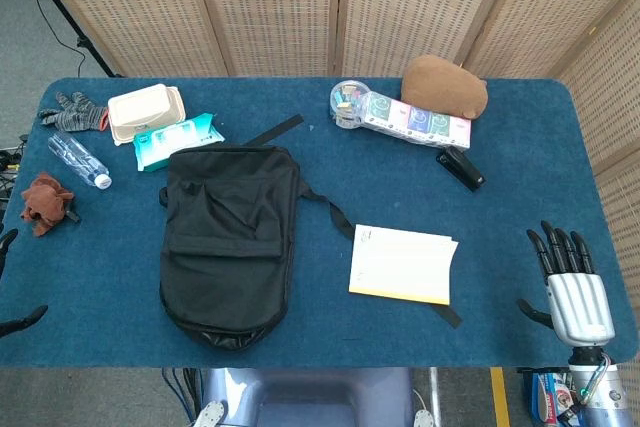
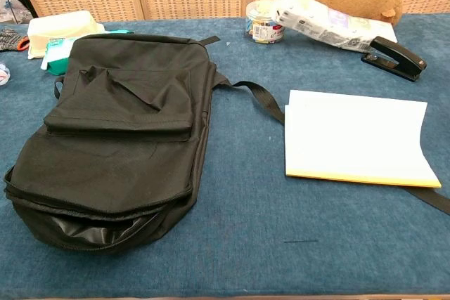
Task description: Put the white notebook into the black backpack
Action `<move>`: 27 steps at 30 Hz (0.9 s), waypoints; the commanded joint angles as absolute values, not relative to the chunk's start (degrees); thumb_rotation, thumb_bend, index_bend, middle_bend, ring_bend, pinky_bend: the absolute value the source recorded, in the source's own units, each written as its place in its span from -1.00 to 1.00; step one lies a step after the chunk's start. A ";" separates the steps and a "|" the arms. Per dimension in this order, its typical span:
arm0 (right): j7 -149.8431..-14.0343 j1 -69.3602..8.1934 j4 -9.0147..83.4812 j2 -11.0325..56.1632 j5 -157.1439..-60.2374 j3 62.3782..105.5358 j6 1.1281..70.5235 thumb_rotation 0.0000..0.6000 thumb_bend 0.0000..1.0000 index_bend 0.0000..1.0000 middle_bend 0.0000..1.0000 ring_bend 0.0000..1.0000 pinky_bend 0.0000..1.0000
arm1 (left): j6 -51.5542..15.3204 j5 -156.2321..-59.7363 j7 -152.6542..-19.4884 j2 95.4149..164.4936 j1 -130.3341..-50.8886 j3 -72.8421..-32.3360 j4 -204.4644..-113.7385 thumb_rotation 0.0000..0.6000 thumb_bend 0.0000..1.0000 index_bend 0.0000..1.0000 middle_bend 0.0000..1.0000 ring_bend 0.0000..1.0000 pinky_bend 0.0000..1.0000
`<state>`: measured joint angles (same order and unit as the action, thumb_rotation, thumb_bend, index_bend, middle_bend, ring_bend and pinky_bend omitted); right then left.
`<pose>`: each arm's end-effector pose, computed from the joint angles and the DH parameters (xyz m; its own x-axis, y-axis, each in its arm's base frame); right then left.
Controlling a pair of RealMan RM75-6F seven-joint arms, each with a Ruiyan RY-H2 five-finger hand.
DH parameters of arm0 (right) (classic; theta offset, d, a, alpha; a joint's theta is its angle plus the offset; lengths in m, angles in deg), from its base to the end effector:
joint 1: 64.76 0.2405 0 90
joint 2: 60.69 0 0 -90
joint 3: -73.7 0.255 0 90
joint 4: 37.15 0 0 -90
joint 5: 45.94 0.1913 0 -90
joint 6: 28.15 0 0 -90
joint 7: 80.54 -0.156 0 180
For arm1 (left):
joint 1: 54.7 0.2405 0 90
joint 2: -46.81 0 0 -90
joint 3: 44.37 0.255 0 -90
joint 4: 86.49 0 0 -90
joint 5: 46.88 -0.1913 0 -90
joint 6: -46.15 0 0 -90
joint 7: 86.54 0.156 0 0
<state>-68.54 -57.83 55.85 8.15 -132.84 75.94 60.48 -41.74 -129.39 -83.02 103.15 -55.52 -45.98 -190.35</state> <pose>-0.2824 -0.1988 0.1557 0.4969 0.0644 0.8654 -0.8645 -0.0507 0.5001 -0.2933 0.1642 0.2070 0.3913 0.0112 0.9202 0.9142 0.1098 -0.3901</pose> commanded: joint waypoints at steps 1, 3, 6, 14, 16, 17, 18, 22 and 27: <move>-68.09 -57.91 56.13 8.19 -132.99 75.91 60.17 1.00 -1.00 -1.00 -1.00 -1.00 -1.00 | -41.70 -129.46 -82.90 103.09 -55.52 -46.00 -190.24 1.00 -1.00 -1.00 -1.00 -1.00 -1.00; -67.75 -57.81 56.38 8.25 -133.24 75.58 59.47 1.00 -1.00 -1.00 -1.00 -1.00 -1.00 | -41.63 -129.12 -82.96 102.94 -55.45 -46.08 -190.26 1.00 -1.00 -1.00 -1.00 -1.00 -1.00; -67.43 -57.52 56.71 8.40 -134.32 75.04 58.59 1.00 -1.00 -1.00 -1.00 -1.00 -1.00 | -41.67 -128.61 -83.41 102.71 -55.39 -46.40 -190.36 1.00 -1.00 -1.00 -1.00 -1.00 -1.00; -69.44 -54.95 56.99 9.09 -137.95 73.52 53.89 1.00 -1.00 -1.00 -1.00 -1.00 -1.00 | -41.12 -127.81 -83.54 102.68 -55.58 -46.83 -190.41 1.00 -1.00 -1.00 -1.00 -1.00 -1.00; -69.81 -53.53 56.85 9.51 -138.87 73.06 51.38 1.00 -1.00 -1.00 -1.00 -1.00 -1.00 | -40.51 -127.30 -83.46 102.75 -55.85 -46.99 -190.22 1.00 -1.00 -1.00 -1.00 -1.00 -1.00; -69.76 -52.88 56.83 9.63 -139.21 72.98 50.35 1.00 -1.00 -1.00 -1.00 -1.00 -1.00 | -40.35 -127.08 -83.39 102.81 -55.94 -47.09 -190.18 1.00 -1.00 -1.00 -1.00 -1.00 -1.00; -69.55 -52.25 56.92 9.86 -139.65 72.94 49.48 1.00 -1.00 -1.00 -1.00 -1.00 -1.00 | -40.26 -126.98 -83.31 102.85 -55.99 -47.13 -190.15 1.00 -1.00 -1.00 -1.00 -1.00 -1.00; -68.66 -50.08 58.20 10.92 -140.46 73.11 46.48 1.00 -1.00 -0.96 -1.00 -1.00 -1.00 | -40.15 -126.86 -83.11 102.96 -56.02 -47.17 -190.15 1.00 -1.00 -1.00 -1.00 -1.00 -1.00; -66.95 -47.58 59.00 13.60 -140.75 74.12 43.66 1.00 -1.00 -0.91 -1.00 -1.00 -1.00 | -39.88 -126.67 -83.25 102.92 -56.02 -47.15 -190.12 1.00 -1.00 -1.00 -1.00 -1.00 -1.00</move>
<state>-67.61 -48.14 58.73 12.88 -140.71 73.76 44.39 -39.88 -126.67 -83.25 102.92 -56.02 -47.15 -190.13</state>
